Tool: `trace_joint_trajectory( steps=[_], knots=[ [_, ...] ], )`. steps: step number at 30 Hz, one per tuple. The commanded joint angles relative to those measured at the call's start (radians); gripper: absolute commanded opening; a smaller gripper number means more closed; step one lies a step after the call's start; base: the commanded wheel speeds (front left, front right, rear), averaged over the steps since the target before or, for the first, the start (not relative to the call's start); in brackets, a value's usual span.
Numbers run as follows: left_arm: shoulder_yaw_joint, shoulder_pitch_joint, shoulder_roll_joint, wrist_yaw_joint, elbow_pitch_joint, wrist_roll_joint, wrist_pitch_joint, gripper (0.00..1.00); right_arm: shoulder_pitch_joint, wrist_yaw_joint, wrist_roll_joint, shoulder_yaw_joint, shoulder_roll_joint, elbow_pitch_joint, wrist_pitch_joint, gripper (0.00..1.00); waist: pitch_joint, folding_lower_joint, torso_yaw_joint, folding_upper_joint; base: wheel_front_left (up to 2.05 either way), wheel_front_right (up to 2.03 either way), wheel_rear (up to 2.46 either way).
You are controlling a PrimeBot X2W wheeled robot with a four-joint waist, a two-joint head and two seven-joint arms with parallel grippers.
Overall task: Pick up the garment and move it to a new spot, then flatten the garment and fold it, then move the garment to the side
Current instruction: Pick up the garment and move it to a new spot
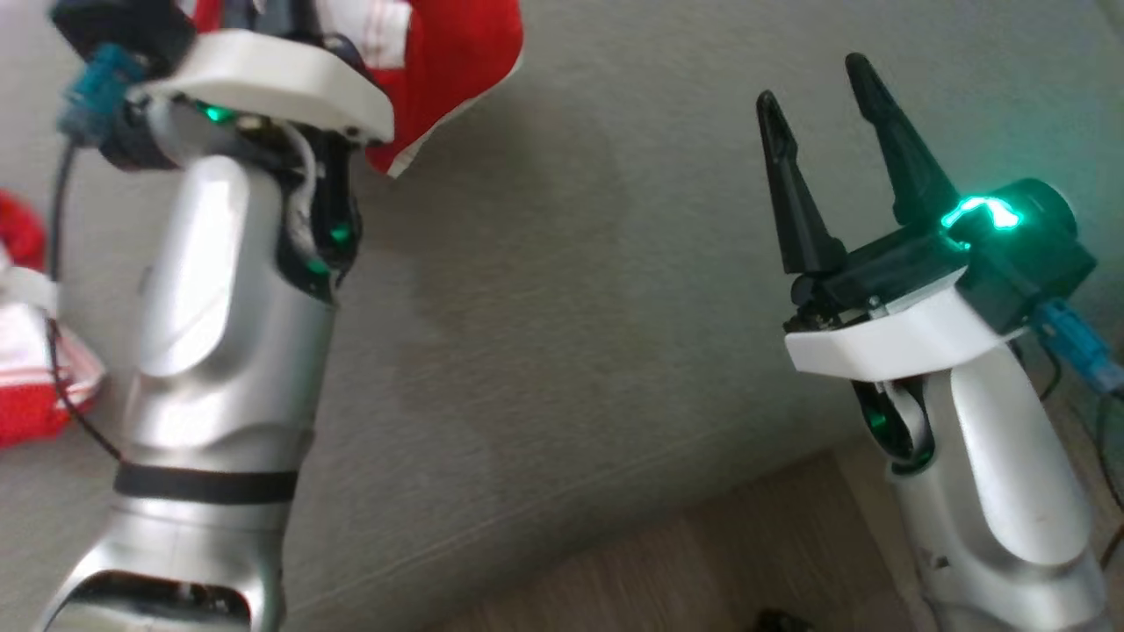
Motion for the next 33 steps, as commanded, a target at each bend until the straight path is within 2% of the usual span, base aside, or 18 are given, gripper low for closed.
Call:
trace_joint_trajectory(
  steps=[1,4,5,6,9,11,12,13,14,15,18,22,28,33],
  knots=[
    [0.012,-0.050,0.018,0.028,-0.004,-0.010,-0.027,0.00,-0.031,0.000,0.013,0.017,0.011,-0.041,-0.006,1.00,0.056,0.0000,-0.080,-0.0001,0.00,0.00,0.00],
    [-0.033,-0.068,0.017,0.104,0.040,-0.100,-0.070,0.00,-0.038,0.000,0.032,0.014,0.011,-0.048,-0.006,1.00,0.073,0.0000,-0.115,-0.0001,0.00,0.00,0.00],
    [-0.087,-0.082,0.017,0.154,0.058,-0.156,-0.085,0.00,-0.043,0.000,0.043,0.008,0.011,-0.054,-0.006,1.00,0.086,0.0000,-0.130,-0.0001,0.00,0.00,0.00],
    [-0.119,-0.088,0.017,0.177,0.067,-0.173,-0.089,0.00,-0.046,0.000,0.048,0.006,0.011,-0.057,-0.006,1.00,0.091,0.0000,-0.136,-0.0001,0.00,0.00,0.00],
    [-0.207,-0.097,0.017,0.226,0.084,-0.215,-0.093,0.00,-0.054,0.000,0.059,0.001,0.011,-0.063,-0.006,1.00,0.103,0.0000,-0.149,-0.0001,0.00,0.00,0.00],
    [-0.284,-0.089,0.017,0.234,0.112,-0.243,-0.093,0.00,-0.059,0.000,0.063,-0.002,0.011,-0.063,-0.006,1.00,0.107,0.0000,-0.153,-0.0001,0.00,0.00,0.00],
    [-0.337,-0.085,0.017,0.229,0.142,-0.262,-0.093,0.47,-0.059,0.000,0.064,-0.004,0.011,-0.062,-0.006,1.00,0.108,0.0000,-0.153,-0.0001,0.00,0.00,0.00],
    [-0.337,-0.085,0.017,0.229,0.142,-0.262,-0.093,0.47,-0.059,0.000,0.064,-0.004,0.011,-0.062,-0.006,1.00,0.108,0.0000,-0.153,-0.0001,0.00,0.00,0.00],
    [-0.382,-0.088,0.017,0.223,0.164,-0.282,-0.093,0.96,-0.059,0.000,0.064,-0.006,0.011,-0.061,-0.006,1.00,0.109,0.0000,-0.151,-0.0001,0.00,0.00,0.00],
    [-0.424,-0.091,0.017,0.216,0.182,-0.300,-0.093,1.00,-0.059,0.000,0.063,-0.009,0.011,-0.060,-0.006,1.00,0.109,0.0000,-0.148,-0.0001,0.00,0.00,0.00],
    [-0.514,-0.112,0.017,0.208,0.227,-0.347,-0.093,1.00,-0.055,0.000,0.057,-0.016,0.011,-0.053,-0.006,1.00,0.105,0.0000,-0.124,-0.0001,0.00,0.00,0.00],
    [-0.536,-0.143,0.017,0.216,0.222,-0.338,-0.093,1.00,-0.042,0.000,0.037,-0.024,0.011,-0.047,-0.006,1.00,0.084,0.0000,-0.069,-0.0001,0.00,0.00,0.00],
    [-0.484,-0.108,0.032,0.195,0.158,-0.248,-0.094,1.00,-0.002,0.000,-0.009,-0.055,0.011,-0.026,-0.006,1.00,0.022,0.0000,0.049,-0.0001,0.00,0.00,0.00],
    [-0.389,0.006,0.112,0.184,0.010,-0.168,-0.094,1.00,0.059,0.000,-0.029,-0.093,0.011,0.004,-0.006,1.00,-0.040,0.0000,0.147,-0.0001,0.00,0.00,0.00]
  ],
)
